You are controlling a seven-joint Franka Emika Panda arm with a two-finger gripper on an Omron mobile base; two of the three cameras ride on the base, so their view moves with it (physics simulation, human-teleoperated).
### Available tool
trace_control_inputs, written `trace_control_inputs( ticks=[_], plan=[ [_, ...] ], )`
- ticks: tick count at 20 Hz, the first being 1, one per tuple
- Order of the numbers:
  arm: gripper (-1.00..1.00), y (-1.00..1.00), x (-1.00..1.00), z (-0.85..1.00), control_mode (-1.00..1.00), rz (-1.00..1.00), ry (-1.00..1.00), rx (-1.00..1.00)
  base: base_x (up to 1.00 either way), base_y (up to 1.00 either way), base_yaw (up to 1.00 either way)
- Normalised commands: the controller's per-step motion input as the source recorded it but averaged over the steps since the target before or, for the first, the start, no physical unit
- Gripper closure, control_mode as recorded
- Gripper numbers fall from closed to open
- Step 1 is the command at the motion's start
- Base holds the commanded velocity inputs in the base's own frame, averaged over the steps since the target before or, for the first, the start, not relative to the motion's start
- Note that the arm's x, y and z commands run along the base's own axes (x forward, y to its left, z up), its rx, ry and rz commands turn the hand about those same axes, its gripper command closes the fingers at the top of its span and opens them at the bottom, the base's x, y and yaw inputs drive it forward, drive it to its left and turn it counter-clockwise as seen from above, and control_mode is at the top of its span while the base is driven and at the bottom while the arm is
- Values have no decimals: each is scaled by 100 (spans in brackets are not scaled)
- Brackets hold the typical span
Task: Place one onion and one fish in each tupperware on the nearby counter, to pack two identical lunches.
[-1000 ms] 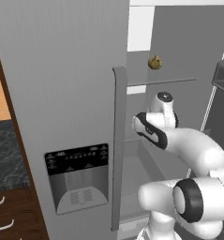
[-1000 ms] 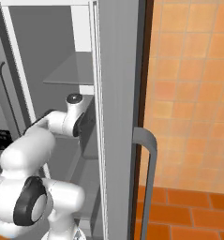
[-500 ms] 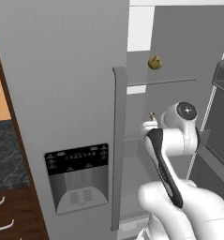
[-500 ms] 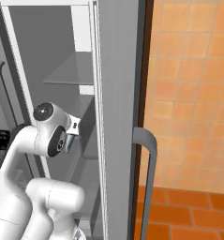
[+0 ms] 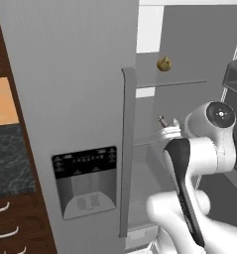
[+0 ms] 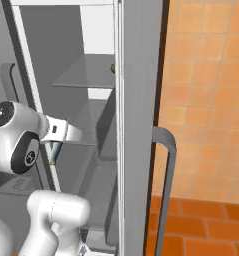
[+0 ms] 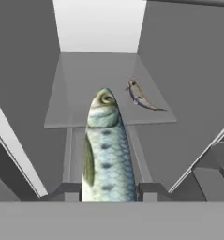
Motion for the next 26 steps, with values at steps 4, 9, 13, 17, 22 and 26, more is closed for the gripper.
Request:
trace_control_inputs(
  ticks=[4,9,13,17,22,26],
  plan=[
    [100,0,0,0,100,0,0,0,-100,96,10],
    [100,0,0,0,100,0,0,0,-29,100,14],
    [100,0,0,0,100,0,0,0,33,100,7],
    [100,0,0,0,100,0,0,0,88,100,0],
    [100,0,0,0,100,0,0,0,100,100,-1],
    [100,0,0,0,100,0,0,0,78,100,-5]
  ],
)
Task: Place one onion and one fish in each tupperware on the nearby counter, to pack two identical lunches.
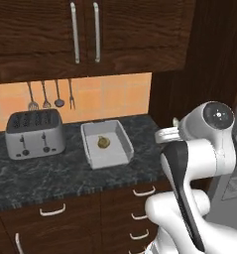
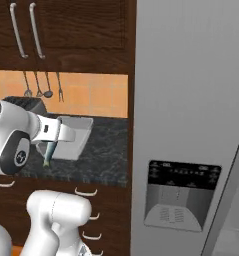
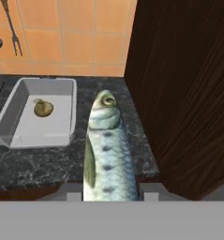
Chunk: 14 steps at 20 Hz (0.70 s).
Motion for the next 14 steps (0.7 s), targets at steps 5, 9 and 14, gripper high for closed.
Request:
trace_control_inputs(
  ticks=[5,9,14],
  plan=[
    [100,0,0,0,100,0,0,0,47,100,-8],
    [100,0,0,0,100,0,0,0,48,100,-16],
    [100,0,9,-10,-100,0,3,0,47,23,-3]
  ],
)
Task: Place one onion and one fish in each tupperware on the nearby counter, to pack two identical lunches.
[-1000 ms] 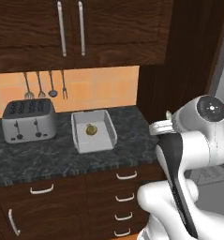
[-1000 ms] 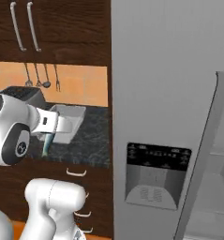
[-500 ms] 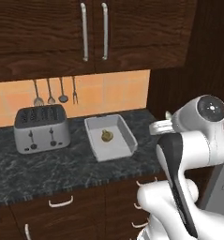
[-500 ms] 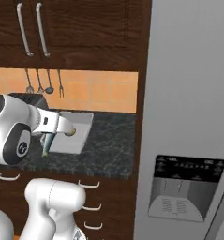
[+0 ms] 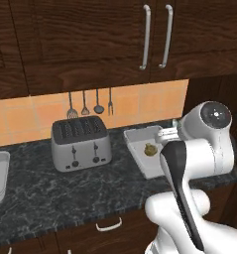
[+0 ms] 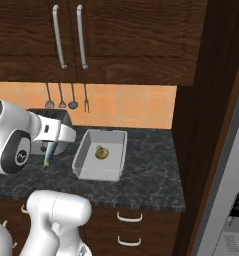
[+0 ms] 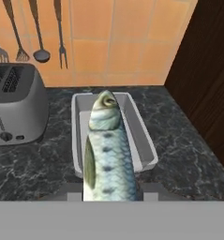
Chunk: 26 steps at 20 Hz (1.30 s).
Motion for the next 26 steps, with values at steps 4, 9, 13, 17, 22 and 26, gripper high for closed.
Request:
trace_control_inputs(
  ticks=[4,9,13,17,22,26],
  plan=[
    [100,-17,37,-58,-100,0,16,0,0,0,0],
    [100,-36,44,-70,-100,-10,12,0,0,0,0],
    [100,-3,31,-54,-100,-42,0,0,0,0,0],
    [100,0,29,-30,-100,-43,1,12,0,0,0],
    [100,-33,44,0,-100,-13,12,41,0,0,0],
    [100,-26,63,-3,-100,-9,12,41,0,0,0]
  ],
)
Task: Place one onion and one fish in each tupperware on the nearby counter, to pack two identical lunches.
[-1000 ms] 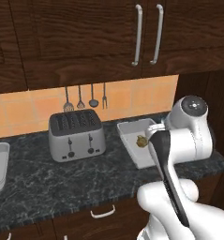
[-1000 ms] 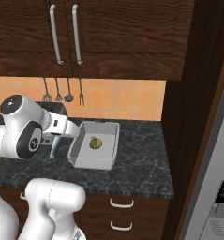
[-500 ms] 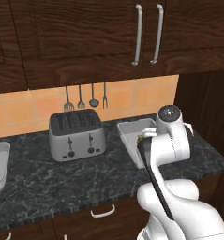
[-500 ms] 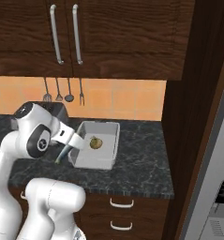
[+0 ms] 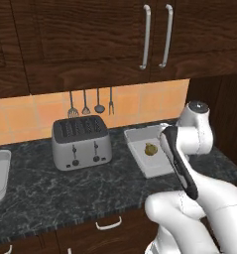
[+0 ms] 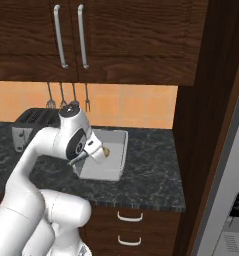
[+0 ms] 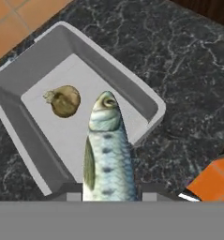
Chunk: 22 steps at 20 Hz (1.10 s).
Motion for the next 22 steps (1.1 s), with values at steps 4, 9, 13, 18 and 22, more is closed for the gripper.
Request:
trace_control_inputs(
  ticks=[4,9,13,18,22],
  plan=[
    [100,-3,69,-25,-100,-21,8,28,0,0,0],
    [100,0,53,-57,-100,-21,10,8,0,0,0],
    [100,2,61,-61,-100,-10,9,0,0,0,0],
    [100,11,71,-57,-100,-4,6,0,0,0,0],
    [100,0,61,-56,-100,-1,5,0,0,0,0]
  ],
)
